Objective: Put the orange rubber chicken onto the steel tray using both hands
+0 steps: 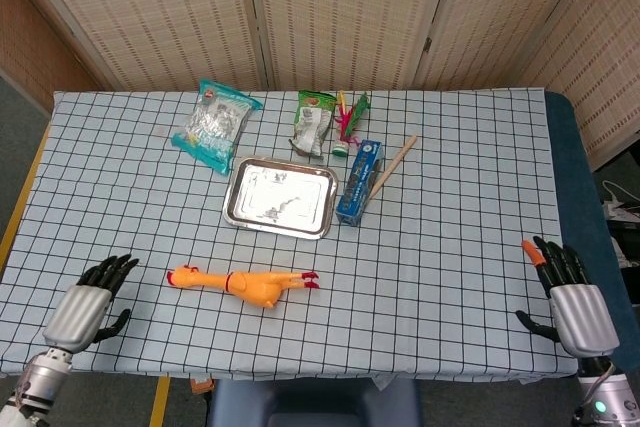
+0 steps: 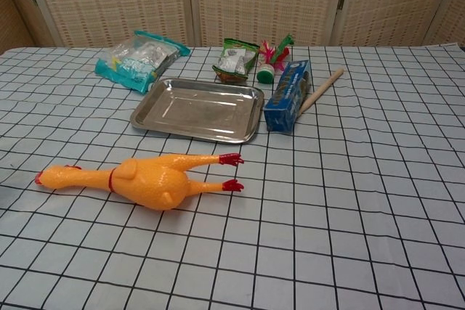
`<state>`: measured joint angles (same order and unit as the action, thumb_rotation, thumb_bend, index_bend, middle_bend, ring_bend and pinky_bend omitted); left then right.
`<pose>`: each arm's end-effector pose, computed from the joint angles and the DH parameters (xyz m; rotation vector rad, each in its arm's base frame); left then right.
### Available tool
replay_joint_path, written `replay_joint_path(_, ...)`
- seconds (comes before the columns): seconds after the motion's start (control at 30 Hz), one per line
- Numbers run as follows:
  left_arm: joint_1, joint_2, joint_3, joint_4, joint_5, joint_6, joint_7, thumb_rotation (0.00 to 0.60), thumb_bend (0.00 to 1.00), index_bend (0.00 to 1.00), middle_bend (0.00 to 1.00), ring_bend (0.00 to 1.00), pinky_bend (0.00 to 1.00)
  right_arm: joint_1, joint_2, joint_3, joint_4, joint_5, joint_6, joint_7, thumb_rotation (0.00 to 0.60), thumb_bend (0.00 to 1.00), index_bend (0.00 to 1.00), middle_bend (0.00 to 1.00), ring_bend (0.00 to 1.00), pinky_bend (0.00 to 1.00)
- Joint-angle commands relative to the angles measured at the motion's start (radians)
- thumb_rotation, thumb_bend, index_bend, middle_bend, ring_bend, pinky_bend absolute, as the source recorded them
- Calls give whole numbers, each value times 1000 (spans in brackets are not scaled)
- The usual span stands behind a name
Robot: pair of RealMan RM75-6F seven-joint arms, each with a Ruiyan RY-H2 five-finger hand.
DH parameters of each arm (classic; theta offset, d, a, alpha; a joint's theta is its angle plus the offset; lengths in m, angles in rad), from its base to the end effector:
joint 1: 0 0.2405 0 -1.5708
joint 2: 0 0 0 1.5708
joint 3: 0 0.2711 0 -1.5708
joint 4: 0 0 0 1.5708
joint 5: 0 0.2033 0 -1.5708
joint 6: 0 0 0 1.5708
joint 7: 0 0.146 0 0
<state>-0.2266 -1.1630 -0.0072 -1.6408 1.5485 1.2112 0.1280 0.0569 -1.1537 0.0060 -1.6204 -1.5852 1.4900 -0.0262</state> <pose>-0.2961 0.2103 0.1096 -1.7335 -0.9478 -0.7846 -0.3140 -0.1649 0.1497 1.4600 -0.9279 0.9190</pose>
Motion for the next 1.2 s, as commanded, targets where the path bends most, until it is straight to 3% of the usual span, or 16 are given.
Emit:
replay_joint_path(0.03, -87, -46, -17, -16, -14, -106, 39, 600, 407, 0, 29, 28, 150, 2, 0, 8, 2, 14, -4, 1, 600, 123, 0, 0, 0, 0)
replay_joint_path(0.37, -211, -141, -26, -5, -62, -268, 102, 600, 395, 0, 22, 16, 146, 4, 6, 21, 7, 42, -13, 14, 600, 123, 0, 0, 0, 0)
replay_joint_path(0.7, -286, -229, -28, 74, -105, -347, 104, 600, 394, 2, 26, 15, 96, -2, 12, 23, 3, 42, 0, 19, 600, 123, 0, 0, 0, 0)
replay_joint_path(0.9, -309, -283, -21, 146, -59, -322, 54, 600, 393, 245, 158, 71, 102, -1, 14, 26, 3, 49, -4, 19, 600, 123, 0, 0, 0, 0)
replay_joint_path(1.07, -320, -335, -19, 214, -29, -285, 18, 600, 487, 511, 399, 197, 162, -3, 16, 28, 1, 50, 0, 20, 600, 123, 0, 0, 0, 0)
replay_joint_path(1.2, -317, -376, -23, 271, -10, -232, -4, 600, 578, 615, 548, 298, 230, -7, 20, 27, -2, 42, 12, 23, 600, 123, 0, 0, 0, 0)
